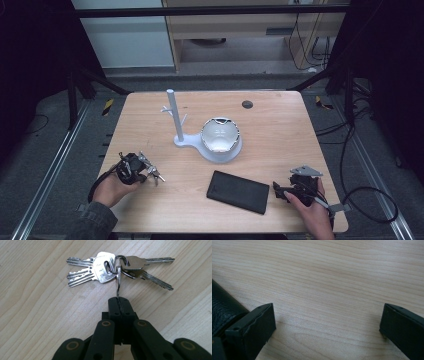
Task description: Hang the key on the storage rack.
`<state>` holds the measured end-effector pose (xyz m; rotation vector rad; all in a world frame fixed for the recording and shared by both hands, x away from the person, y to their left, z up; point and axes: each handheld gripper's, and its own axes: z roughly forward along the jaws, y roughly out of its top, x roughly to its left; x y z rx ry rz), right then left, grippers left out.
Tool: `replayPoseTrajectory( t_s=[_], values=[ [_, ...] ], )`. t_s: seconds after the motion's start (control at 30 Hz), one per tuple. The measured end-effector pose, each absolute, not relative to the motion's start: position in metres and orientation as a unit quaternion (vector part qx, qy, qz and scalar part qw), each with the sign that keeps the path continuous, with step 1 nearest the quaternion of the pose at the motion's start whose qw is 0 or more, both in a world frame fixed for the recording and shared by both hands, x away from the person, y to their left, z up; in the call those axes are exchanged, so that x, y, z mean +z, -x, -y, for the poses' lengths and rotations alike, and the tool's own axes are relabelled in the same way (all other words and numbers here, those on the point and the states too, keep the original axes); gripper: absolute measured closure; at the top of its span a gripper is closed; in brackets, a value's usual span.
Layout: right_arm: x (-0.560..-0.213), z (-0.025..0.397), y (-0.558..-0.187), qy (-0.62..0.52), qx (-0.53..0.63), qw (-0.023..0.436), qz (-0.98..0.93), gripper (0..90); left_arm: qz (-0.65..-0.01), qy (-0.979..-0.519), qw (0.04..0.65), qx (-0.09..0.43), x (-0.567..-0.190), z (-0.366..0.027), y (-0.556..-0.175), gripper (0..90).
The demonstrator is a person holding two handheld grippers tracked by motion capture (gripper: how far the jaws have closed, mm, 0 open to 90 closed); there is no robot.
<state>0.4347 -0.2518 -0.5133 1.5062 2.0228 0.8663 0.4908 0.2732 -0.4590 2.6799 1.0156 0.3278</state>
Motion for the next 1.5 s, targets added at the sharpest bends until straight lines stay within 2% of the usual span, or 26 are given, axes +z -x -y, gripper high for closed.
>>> replayPoseTrajectory(
  t_s=[0.33,0.77,1.03,1.5],
  values=[
    [-0.514,0.252,-0.435,-0.548,0.315,0.237,-0.737,0.4,-0.331,-0.92,0.148,0.145,-0.392,-0.272,-0.492,90.0],
    [-0.513,0.251,-0.435,-0.549,0.316,0.235,-0.737,0.4,-0.301,-0.921,0.149,0.196,-0.292,-0.235,-0.525,90.0],
    [-0.513,0.251,-0.435,-0.549,0.315,0.235,-0.738,0.4,-0.299,-0.92,0.146,0.209,-0.266,-0.225,-0.534,90.0],
    [-0.514,0.252,-0.435,-0.547,0.315,0.237,-0.738,0.4,-0.308,-0.918,0.135,0.208,-0.262,-0.223,-0.544,90.0]
  ],
)
